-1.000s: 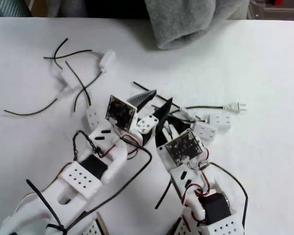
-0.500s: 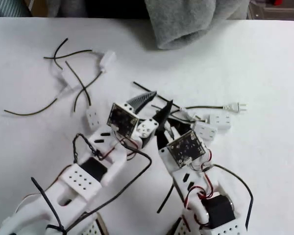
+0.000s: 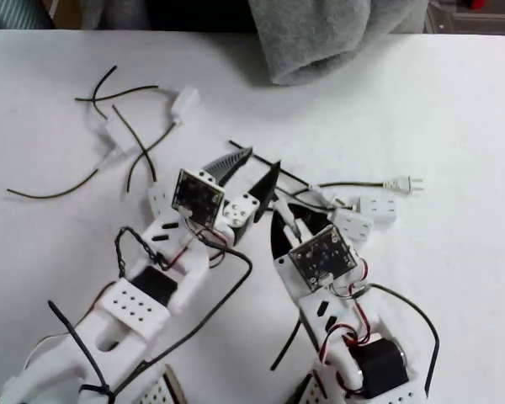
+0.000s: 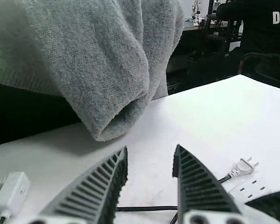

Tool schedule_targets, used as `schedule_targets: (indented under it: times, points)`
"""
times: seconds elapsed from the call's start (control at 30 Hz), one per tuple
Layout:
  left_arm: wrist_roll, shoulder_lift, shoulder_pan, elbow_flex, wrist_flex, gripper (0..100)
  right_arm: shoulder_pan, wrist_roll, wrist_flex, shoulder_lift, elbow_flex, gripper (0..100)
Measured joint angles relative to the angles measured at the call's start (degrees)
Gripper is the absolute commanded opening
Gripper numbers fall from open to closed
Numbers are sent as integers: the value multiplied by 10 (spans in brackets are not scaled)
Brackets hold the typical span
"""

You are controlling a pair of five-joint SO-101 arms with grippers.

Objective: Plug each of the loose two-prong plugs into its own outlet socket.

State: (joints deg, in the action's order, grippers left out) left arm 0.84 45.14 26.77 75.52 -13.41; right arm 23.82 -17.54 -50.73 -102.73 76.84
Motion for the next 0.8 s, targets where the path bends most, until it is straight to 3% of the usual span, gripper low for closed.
schedule_targets:
  times: [0.8]
  points:
    - [7,-1,22,23,1,165,-33,0,-3,-4,-23,19]
